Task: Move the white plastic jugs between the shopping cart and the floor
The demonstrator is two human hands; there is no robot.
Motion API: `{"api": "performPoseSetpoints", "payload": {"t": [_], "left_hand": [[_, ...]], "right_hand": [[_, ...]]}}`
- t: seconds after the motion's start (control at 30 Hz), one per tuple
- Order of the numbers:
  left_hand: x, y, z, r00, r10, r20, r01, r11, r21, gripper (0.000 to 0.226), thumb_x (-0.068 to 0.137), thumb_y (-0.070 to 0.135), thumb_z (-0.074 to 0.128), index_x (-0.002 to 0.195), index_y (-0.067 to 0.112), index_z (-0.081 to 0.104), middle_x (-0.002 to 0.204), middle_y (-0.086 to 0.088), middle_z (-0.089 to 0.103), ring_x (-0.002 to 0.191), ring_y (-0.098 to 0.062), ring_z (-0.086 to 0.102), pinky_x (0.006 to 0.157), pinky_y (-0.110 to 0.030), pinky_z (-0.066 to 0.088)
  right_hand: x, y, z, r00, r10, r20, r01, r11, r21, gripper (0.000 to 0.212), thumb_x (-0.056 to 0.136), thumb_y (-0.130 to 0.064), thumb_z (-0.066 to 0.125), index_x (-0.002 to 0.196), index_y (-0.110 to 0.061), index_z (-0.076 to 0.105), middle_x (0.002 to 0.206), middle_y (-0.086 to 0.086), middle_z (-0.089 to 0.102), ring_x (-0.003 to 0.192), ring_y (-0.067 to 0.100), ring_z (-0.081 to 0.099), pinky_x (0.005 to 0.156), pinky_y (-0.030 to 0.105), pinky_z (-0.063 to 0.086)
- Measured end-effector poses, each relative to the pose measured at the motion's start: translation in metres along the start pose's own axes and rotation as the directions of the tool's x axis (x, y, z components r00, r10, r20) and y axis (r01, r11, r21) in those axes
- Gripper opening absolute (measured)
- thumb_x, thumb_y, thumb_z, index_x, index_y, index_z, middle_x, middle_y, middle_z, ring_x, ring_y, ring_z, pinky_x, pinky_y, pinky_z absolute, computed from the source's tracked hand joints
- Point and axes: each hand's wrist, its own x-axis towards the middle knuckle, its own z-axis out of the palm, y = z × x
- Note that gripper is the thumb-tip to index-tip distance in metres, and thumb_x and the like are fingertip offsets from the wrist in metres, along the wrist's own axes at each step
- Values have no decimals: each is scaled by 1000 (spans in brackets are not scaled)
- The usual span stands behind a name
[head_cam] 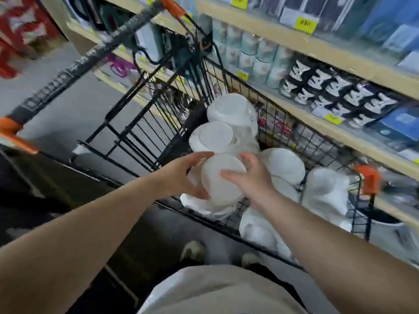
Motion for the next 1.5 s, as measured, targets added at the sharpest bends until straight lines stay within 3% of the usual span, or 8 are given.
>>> {"api": "performPoseSetpoints", "payload": {"t": [0.2,0.33,0.73,0.87,1.03,1.17,1.37,1.5], "left_hand": [[44,-31,-14,974,-18,228,5,998,57,114,59,18,91,145,48,23,136,14,40,128,-16,42,111,-40,37],[64,-52,-19,966,-24,256,2,996,85,111,58,17,90,145,45,27,139,7,41,127,-18,41,110,-39,37],[68,-49,-41,995,40,95,-76,904,420,93,61,33,88,141,40,42,144,5,44,134,-22,37,111,-44,34],[55,-1,-19,975,221,9,-210,913,351,70,70,47,82,133,32,54,136,6,53,128,-22,46,105,-36,39],[42,85,47,921,383,67,-388,891,237,48,81,38,75,125,30,58,124,10,59,106,-11,54,80,-26,50],[25,161,129,856,495,149,-516,837,184,42,81,36,75,119,33,59,115,12,62,102,-11,60,94,-35,50],[-10,272,282,723,633,278,-677,729,102,40,81,29,75,119,26,62,112,7,65,96,-10,62,95,-29,48],[-30,325,383,641,652,405,-742,662,108,42,83,26,74,122,23,60,110,8,62,98,-16,61,93,-31,48]], "right_hand": [[8,18,55,971,175,-162,-163,983,84,91,54,-43,84,135,-30,45,136,-5,49,119,15,52,99,41,48],[8,22,80,953,241,-184,-213,964,158,73,75,-19,78,139,-19,42,124,-7,52,105,11,53,74,12,46],[-5,12,58,976,205,-71,-212,972,-104,49,88,-33,67,134,-22,54,138,7,51,124,21,50,101,36,42],[-23,11,18,967,153,-205,-169,984,-63,44,90,-32,64,130,-17,57,134,4,54,118,19,53,87,25,39],[-73,25,-69,895,45,-445,-63,998,-26,33,89,-27,66,121,-17,64,119,1,64,106,13,58,88,22,44],[-136,61,-161,802,-15,-596,-11,999,-40,30,89,-26,66,116,-14,66,105,-1,67,92,11,59,74,10,40],[-243,134,-301,669,-2,-743,-48,998,-45,29,86,-30,69,113,-18,68,102,-3,66,93,17,65,90,38,52],[-309,184,-370,567,47,-823,-105,994,-16,27,87,-32,68,110,-20,68,101,-7,65,91,13,62,89,35,51]]}}
